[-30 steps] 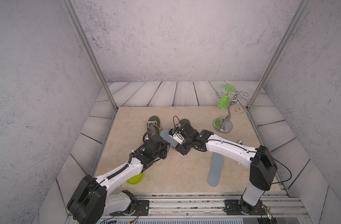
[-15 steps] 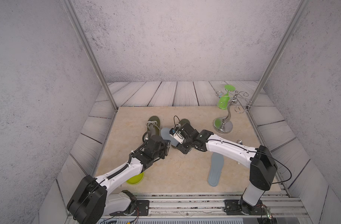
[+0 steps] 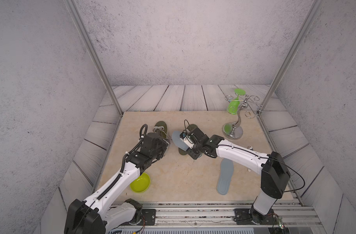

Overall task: Insert the insole into the shoe
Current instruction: Pick up the insole from the center of the board.

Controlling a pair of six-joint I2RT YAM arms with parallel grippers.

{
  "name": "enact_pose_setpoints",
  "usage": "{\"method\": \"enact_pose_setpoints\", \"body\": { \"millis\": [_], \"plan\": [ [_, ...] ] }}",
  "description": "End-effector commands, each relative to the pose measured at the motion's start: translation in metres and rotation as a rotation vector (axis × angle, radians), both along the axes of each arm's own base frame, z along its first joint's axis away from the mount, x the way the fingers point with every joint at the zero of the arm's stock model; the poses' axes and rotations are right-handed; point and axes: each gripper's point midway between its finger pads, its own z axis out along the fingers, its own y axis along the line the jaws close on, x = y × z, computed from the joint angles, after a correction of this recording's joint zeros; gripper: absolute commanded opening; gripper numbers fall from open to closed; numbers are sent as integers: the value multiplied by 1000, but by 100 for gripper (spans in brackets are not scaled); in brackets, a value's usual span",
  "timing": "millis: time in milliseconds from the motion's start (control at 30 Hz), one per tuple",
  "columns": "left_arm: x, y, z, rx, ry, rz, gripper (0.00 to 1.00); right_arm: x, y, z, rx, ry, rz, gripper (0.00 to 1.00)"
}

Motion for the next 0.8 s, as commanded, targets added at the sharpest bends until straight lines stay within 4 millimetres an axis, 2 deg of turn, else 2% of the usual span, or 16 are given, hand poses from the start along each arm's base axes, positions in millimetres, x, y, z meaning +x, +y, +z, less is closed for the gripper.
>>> {"method": "enact_pose_setpoints", "body": {
  "millis": [0, 167, 500, 633, 767],
  "plan": [
    [-4, 26, 2, 312, 12, -153, 59, -2, -16, 12, -5, -12, -42, 52],
    [12, 42, 1, 582, 93, -360, 59, -5, -29, 22, 14, -9, -69, 52],
    [49, 57, -13, 919, 197, -656, 57, -15, -50, 38, 37, -7, -97, 52],
    [65, 64, -8, 1095, 169, -792, 56, -17, -55, 39, 35, -1, -101, 52],
    [74, 64, -17, 1247, 116, -999, 62, -17, -58, 40, 45, 2, -105, 52]
  ]
}}
